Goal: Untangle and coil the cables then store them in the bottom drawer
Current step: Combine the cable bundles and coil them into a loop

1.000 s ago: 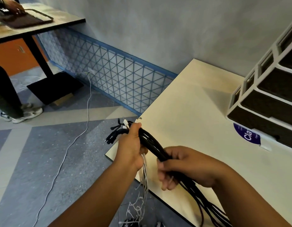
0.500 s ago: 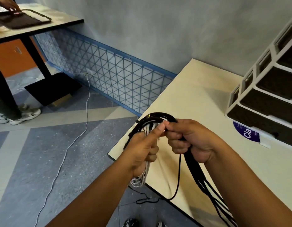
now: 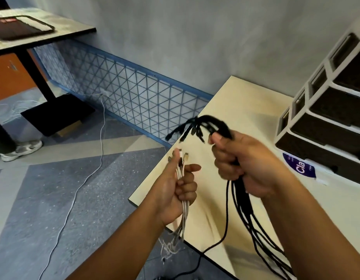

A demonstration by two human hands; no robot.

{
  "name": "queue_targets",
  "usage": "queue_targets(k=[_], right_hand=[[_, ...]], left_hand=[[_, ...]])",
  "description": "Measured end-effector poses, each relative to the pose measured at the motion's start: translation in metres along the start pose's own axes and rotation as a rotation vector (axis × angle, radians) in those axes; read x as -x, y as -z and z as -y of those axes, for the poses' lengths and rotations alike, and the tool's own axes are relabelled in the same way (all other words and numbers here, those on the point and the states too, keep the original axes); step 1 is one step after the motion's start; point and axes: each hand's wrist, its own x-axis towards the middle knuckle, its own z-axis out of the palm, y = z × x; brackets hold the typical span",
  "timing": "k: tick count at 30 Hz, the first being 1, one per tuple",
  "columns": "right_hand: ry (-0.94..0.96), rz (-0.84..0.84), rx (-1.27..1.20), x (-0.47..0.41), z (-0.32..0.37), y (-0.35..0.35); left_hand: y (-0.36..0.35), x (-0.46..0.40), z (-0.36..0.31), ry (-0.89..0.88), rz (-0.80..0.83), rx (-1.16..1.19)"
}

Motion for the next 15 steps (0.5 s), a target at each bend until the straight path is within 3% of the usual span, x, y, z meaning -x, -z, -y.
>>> queue_targets(k=[5,9,15], right_hand=[[0.002,-0.025,0.348,0.014,-0.051,-0.032],[0.081,-0.04,0.824,0.019,-0.08,-0.036],[0.085,-0.112,0.836,0.025,-0.096,-0.034]], left_hand=[[-0.004,-0.007,-0.01,-0.055,0.071,-0.038],[0.001,-0.015,-0.017,-0.046,0.105,0.073],[0.006,-0.025,-0.024,-0.056,0.159,0.221]])
